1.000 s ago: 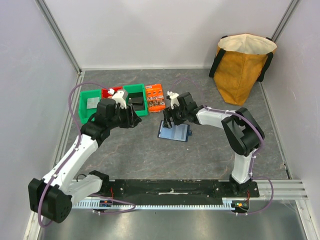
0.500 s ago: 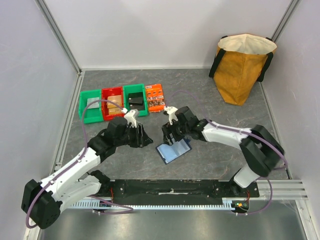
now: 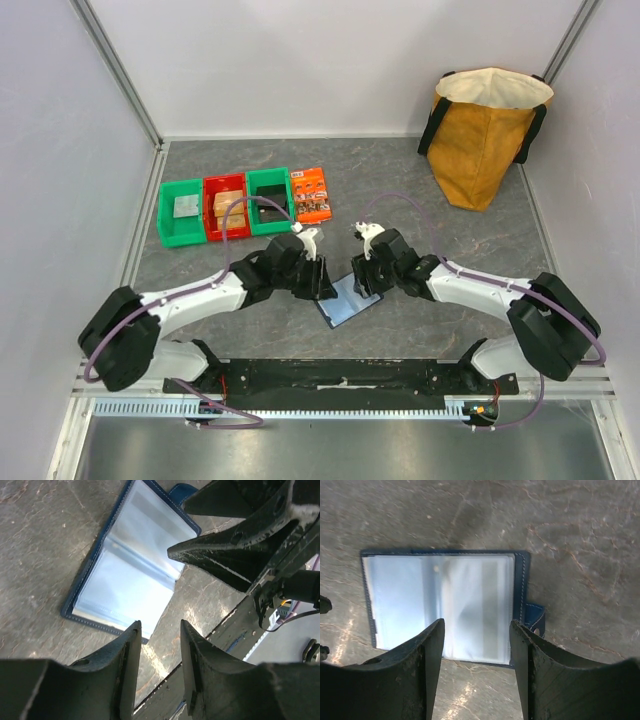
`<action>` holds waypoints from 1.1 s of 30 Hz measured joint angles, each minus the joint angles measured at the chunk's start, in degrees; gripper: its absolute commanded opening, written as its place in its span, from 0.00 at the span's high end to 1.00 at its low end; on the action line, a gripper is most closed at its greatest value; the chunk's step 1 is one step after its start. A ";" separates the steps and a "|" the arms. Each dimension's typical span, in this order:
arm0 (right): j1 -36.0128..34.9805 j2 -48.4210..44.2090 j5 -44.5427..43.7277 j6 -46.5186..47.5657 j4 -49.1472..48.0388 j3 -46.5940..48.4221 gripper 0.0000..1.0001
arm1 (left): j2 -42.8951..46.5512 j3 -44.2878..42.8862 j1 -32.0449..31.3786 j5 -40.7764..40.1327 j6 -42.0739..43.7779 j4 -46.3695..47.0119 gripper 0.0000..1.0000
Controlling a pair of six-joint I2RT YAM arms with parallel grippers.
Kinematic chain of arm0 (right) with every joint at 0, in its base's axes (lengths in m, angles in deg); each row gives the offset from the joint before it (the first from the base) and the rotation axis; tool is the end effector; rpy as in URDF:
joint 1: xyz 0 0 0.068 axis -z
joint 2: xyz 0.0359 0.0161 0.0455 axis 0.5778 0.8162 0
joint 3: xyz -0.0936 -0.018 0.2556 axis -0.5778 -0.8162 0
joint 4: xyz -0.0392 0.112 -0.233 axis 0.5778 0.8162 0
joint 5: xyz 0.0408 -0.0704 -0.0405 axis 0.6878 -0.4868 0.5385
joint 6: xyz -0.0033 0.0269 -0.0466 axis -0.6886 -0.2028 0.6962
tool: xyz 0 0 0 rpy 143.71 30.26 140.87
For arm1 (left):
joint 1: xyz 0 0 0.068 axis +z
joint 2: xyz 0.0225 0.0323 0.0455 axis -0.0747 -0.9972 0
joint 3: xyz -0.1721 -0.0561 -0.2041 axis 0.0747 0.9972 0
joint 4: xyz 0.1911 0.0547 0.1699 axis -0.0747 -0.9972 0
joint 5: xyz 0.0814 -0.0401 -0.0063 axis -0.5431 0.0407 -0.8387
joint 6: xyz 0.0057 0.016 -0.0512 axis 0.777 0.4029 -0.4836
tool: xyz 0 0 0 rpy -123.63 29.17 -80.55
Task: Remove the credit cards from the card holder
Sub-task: Move the card holder to the center of the board, then remove the credit card from the card holder.
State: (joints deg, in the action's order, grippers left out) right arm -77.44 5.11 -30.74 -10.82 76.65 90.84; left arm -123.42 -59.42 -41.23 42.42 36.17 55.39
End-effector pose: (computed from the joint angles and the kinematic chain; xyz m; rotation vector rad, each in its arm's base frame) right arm 0.2025 0.1862 0.1784 -0.6143 2.4045 0.5179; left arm 0.1738 -0.1902 0.2006 0.3404 2.4716 -0.9831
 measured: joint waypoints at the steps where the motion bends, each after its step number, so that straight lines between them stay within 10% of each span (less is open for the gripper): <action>1: 0.00 -0.02 -0.44 -0.22 0.28 -0.50 0.41 | -1.44 -0.50 -0.17 -0.02 0.00 0.70 0.58; 33: 0.83 -5.84 4.94 -2.75 0.04 -3.89 0.80 | -14.69 -2.75 -2.14 -2.71 0.79 1.99 0.76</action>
State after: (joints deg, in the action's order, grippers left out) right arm -76.61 -0.73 -25.80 -13.57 76.70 86.95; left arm -138.11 -62.18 -43.38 39.71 36.95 57.38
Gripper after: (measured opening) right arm 0.196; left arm 0.250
